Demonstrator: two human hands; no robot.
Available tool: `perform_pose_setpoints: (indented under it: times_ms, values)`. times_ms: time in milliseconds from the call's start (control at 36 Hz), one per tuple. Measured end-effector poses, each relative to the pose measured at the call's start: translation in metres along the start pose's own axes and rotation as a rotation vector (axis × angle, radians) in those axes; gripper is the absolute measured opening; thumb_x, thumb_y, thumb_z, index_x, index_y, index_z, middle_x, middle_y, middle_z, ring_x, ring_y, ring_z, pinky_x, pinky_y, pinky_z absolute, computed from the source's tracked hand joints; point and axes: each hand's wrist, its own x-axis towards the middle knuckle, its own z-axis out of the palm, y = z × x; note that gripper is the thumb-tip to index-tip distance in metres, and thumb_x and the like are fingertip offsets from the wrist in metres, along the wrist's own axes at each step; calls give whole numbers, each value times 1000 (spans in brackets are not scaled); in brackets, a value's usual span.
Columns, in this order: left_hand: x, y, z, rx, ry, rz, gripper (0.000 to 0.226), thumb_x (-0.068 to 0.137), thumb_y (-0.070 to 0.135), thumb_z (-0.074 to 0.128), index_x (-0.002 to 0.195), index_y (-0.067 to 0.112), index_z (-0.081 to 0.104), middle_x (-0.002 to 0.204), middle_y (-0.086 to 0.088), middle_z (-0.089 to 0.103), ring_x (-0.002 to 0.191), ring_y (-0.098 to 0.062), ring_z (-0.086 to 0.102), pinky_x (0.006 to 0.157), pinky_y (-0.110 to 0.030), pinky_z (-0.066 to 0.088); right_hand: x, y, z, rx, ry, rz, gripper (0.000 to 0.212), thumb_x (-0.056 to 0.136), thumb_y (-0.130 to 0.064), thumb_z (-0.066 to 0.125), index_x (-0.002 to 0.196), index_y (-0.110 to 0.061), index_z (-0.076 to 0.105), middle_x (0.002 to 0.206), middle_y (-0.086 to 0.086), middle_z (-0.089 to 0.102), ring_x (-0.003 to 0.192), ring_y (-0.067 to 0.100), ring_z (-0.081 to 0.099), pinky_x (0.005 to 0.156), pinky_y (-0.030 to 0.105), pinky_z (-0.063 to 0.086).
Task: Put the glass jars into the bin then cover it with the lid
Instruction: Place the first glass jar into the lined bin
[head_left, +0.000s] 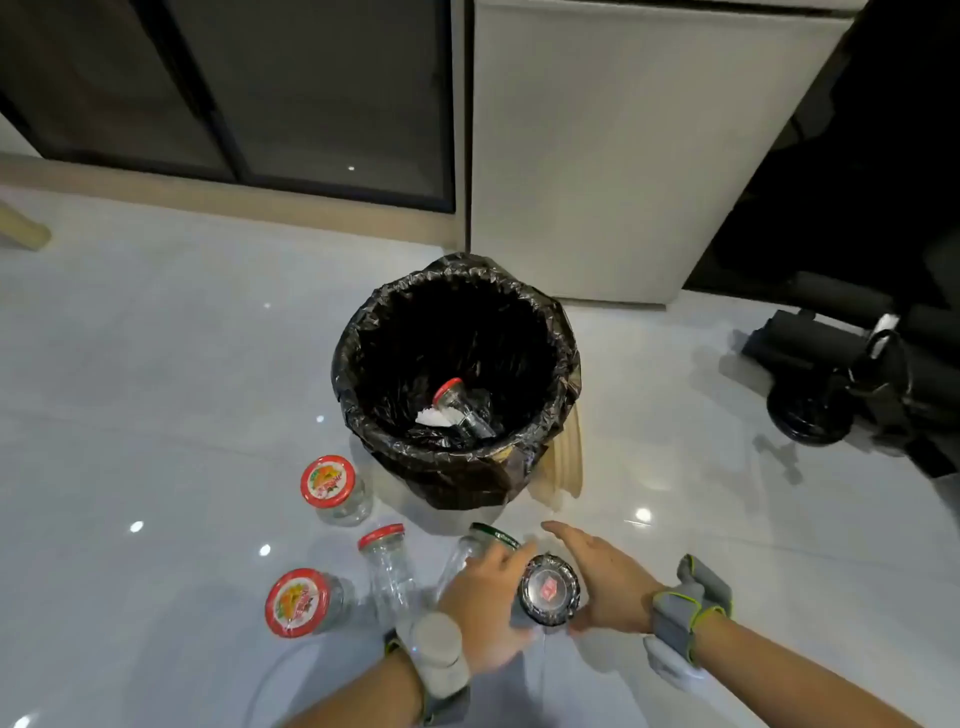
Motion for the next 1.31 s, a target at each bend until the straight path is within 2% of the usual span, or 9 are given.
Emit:
perform_pose_setpoints:
  times_ms: [167, 278, 389, 694, 806, 944, 1000, 1139, 1306]
  values:
    - [14, 12, 14, -57, -39, -52, 81, 77, 32, 62, 143, 26, 16, 140, -4, 41, 123, -27, 47, 103, -38, 39, 10, 6, 17, 145, 41, -30, 101, 60, -26, 82, 142, -26, 23, 135, 1, 51, 121, 21, 51, 98, 26, 41]
    - [19, 18, 18, -43, -35, -72, 82, 74, 25, 66, 141, 21, 19, 136, -4, 41, 120, -27, 48, 102, -37, 39, 14, 8, 26, 265, 61, -71, 73, 59, -28, 80, 119, -34, 37, 108, -10, 58, 102, 18, 60, 85, 27, 48]
    - [20, 19, 19, -71, -2, -80, 79, 71, 24, 68, 138, 20, 26, 132, -4, 47, 118, -23, 50, 101, -31, 40, 13, 13, 28, 341, 78, -83, 60, 57, -33, 79, 96, -46, 35, 104, -5, 66, 94, 17, 64, 84, 35, 52]
    - [11, 63, -51, -305, 179, 14, 72, 63, 37, 74, 128, 29, 41, 124, 3, 56, 114, -14, 54, 97, -26, 44, -25, 7, -67, 564, 27, -208, 66, 55, 2, 84, 107, -27, 55, 102, -12, 65, 96, -7, 61, 87, 13, 47]
    - [4, 84, -94, -437, 322, 114, 61, 60, 43, 75, 115, 36, 49, 111, 14, 63, 102, -2, 58, 91, -26, 49, -50, -6, -117, 704, 12, -279, 59, 56, 5, 79, 107, -14, 57, 99, -4, 70, 97, 5, 65, 87, 19, 47]
    - [-10, 91, -153, -493, 450, 213, 71, 63, 41, 79, 126, 33, 46, 96, 25, 55, 86, 4, 57, 73, -15, 50, -75, -40, -164, 884, 88, -421, 61, 60, 6, 68, 116, -15, 55, 104, -4, 74, 98, 7, 68, 82, 15, 50]
    - [-15, 88, -174, -518, 517, 228, 68, 65, 36, 79, 125, 31, 47, 100, 19, 57, 91, 0, 57, 76, -18, 52, -76, -53, -177, 927, 147, -485, 60, 59, 1, 72, 114, -17, 57, 102, -5, 74, 97, 8, 68, 83, 17, 51]
    - [-15, 55, -210, -406, 712, 177, 52, 74, 38, 70, 122, 28, 52, 112, 8, 60, 103, -6, 55, 92, -23, 45, -57, -90, -198, 1002, 186, -547, 46, 65, -20, 73, 109, -14, 62, 100, 4, 72, 95, 22, 67, 92, 44, 54]
    - [0, -2, -225, -225, 854, 13, 40, 84, 34, 59, 121, 19, 55, 120, -3, 61, 114, -22, 53, 98, -35, 41, -5, -136, -207, 1052, 264, -365, 14, 84, -23, 66, 96, -18, 66, 92, 8, 62, 88, 23, 56, 84, 46, 56]
